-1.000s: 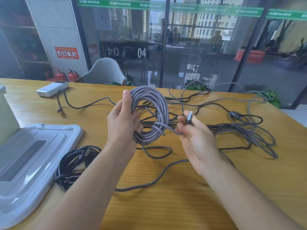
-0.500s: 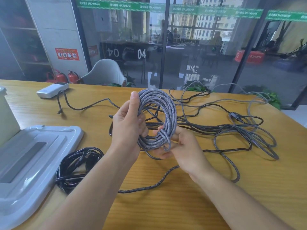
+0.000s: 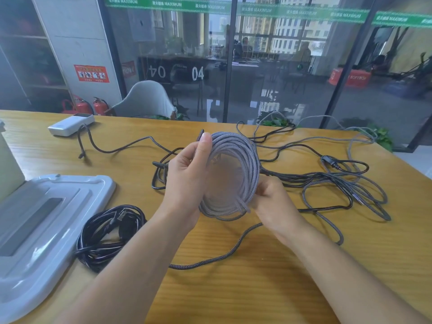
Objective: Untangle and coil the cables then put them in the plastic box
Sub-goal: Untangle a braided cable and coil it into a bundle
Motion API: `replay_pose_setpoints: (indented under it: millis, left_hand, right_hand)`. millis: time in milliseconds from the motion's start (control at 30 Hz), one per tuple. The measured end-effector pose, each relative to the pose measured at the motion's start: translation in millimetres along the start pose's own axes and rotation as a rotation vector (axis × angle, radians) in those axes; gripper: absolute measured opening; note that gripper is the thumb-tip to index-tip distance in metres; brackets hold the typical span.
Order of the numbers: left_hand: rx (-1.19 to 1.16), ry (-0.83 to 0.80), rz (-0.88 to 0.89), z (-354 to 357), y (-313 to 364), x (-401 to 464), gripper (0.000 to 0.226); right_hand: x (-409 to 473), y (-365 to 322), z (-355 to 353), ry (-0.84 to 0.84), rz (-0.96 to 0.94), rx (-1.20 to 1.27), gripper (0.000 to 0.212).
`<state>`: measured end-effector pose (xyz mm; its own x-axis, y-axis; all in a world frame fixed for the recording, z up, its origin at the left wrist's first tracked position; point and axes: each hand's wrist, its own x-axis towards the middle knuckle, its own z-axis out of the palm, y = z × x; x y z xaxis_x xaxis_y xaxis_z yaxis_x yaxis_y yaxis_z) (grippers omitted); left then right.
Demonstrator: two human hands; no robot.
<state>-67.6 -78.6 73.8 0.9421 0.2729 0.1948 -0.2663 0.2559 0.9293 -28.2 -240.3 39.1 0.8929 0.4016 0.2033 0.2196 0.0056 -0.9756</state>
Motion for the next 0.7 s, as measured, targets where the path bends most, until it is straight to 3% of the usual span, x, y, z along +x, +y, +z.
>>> replay_pose_setpoints:
  millis: [167,367,500,567,700]
  left_hand:
    - [0.018,0.03,0.001,-1.0,0.2,1.7,0.034]
    - [0.032,0.09,0.007,-1.4,-1.3,3.0,0.039]
    - [0.064,0.149,0.047,-6.4,-2.1,7.4,0.047]
    - [0.095,0.156,0.073,-7.2,-2.9,8.1,0.046]
    - [0.14,0.148,0.145,-2.0,-5.2,4.5,0.046]
  right_hand:
    - [0.4,-3.4,-10.3,-0.134,0.05,0.233,0.021]
    - [3.7,-5.1,-11.5,-0.127,0.124,0.467,0.035]
    - [-0.8,-15.4,-13.8,-0.255,0.169,0.608,0.053]
    - [-5.0,-20.6,-10.7,-0.299,0.102,0.512,0.055]
    - [-12.1,-22.9,9.1,-0.127,-0.037,0.174,0.063]
